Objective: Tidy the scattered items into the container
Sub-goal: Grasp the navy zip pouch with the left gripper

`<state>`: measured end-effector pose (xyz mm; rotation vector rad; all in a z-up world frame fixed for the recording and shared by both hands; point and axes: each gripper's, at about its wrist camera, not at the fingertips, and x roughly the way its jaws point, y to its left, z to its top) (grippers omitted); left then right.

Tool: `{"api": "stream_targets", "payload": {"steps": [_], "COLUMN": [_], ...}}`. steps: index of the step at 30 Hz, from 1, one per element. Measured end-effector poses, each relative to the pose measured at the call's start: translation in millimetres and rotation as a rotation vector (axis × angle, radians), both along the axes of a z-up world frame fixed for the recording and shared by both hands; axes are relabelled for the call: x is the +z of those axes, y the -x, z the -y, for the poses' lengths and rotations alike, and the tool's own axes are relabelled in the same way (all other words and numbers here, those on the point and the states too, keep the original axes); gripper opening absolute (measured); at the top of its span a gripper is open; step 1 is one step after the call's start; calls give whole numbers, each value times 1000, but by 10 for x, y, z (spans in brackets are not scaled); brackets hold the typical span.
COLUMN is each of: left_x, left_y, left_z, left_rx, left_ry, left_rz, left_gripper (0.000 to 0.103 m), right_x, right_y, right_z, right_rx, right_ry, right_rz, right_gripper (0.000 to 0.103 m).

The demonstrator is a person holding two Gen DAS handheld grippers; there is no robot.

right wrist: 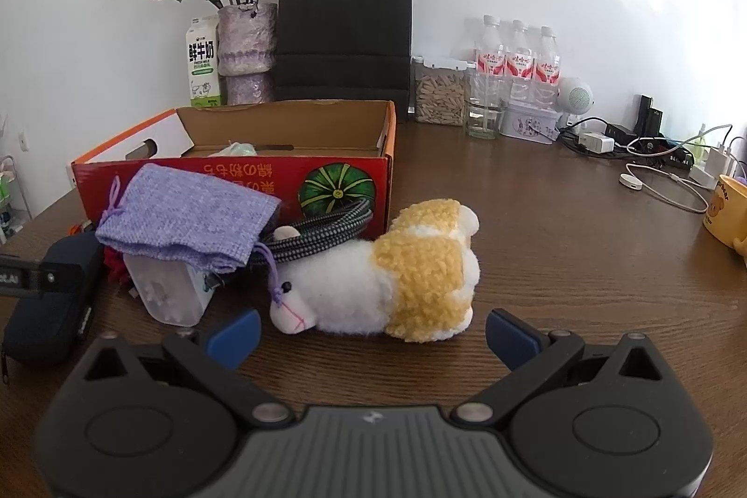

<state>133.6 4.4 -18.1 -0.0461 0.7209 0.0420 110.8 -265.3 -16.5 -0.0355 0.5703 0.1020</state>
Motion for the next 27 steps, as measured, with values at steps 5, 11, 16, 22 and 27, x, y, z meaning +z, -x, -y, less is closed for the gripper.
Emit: {"api": "stream_targets", "payload": {"steps": [5,11,16,22,27], "left_x": [-121,-50,-22,41,123], "left_y": [-48,69,139,200,291], "left_z": [-17,-153,-240,-281,-286], "left_rx": [25,-6,11,16,9], "left_ry": [6,30,44,48,34], "left_rz": [-10,24,38,66,110], "left_gripper": [99,71,70,69,69], "right_x": [-17,-50,-63,-30,69], "right_y": [8,1,-8,18,67], "right_z": [28,84,71,47,36], "right_rx": [-1,-14,-11,-6,2], "right_ry": [-9,-16,-16,-9,-12], "right_rz": [-2,-12,-16,-7,19], "right_gripper": [103,103,103,103,103]}}
